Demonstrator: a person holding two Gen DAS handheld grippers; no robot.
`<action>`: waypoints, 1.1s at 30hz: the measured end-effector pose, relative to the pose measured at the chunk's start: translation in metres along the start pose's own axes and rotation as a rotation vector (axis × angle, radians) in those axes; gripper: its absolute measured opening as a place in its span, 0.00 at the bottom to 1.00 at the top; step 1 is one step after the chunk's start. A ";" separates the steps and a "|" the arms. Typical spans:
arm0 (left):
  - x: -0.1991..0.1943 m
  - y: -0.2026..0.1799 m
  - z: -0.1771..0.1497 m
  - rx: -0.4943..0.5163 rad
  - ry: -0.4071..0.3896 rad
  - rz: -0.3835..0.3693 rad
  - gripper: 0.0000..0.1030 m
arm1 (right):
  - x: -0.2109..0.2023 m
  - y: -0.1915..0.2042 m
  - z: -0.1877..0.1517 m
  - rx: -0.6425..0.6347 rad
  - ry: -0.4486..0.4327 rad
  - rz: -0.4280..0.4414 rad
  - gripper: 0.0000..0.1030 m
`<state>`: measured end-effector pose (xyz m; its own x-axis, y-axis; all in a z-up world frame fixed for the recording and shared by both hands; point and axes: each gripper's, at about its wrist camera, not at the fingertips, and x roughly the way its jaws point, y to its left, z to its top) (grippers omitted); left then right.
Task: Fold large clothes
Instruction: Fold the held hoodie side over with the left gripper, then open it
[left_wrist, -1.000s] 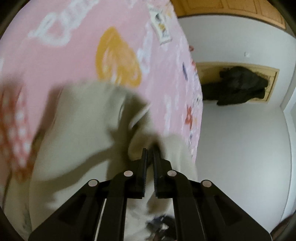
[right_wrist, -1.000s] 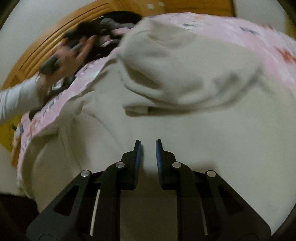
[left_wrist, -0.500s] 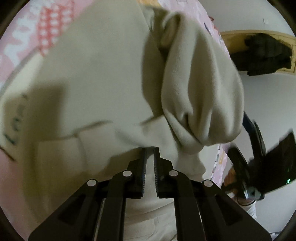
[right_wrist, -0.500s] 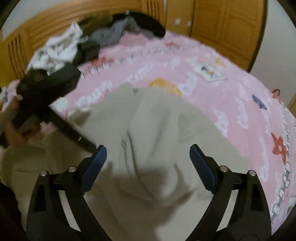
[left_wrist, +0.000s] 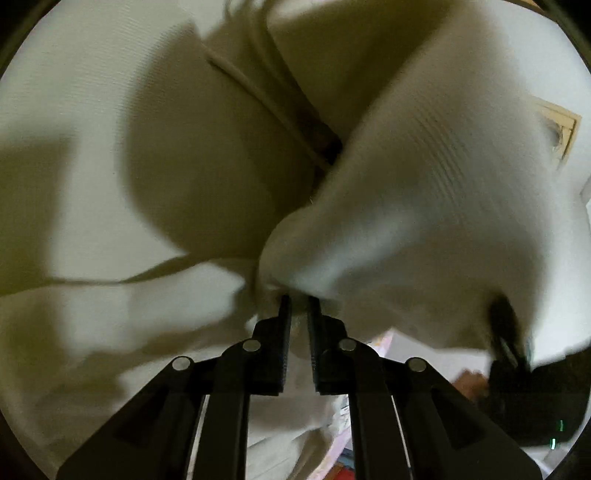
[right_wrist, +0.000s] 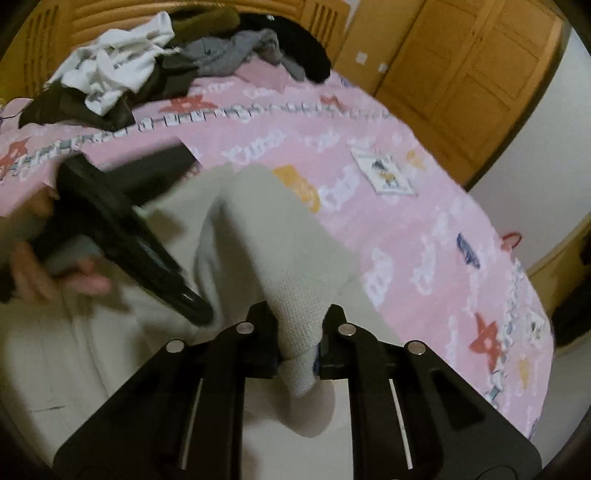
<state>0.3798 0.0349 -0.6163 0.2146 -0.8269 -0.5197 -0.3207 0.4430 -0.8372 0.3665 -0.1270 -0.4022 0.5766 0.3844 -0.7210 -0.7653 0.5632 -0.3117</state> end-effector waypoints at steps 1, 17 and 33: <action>0.005 -0.001 0.004 -0.003 0.008 -0.013 0.08 | -0.006 0.003 0.001 -0.015 -0.009 0.010 0.11; -0.043 0.044 0.008 0.142 0.166 0.137 0.12 | -0.006 0.051 -0.045 0.172 -0.017 0.181 0.11; 0.048 -0.017 0.036 0.072 0.009 -0.079 0.22 | -0.004 -0.063 0.018 0.214 -0.084 0.142 0.11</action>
<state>0.4292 -0.0001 -0.6333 0.2281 -0.8633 -0.4502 -0.2356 0.3997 -0.8858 0.4175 -0.1510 -0.3686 0.4962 0.5248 -0.6917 -0.7673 0.6378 -0.0666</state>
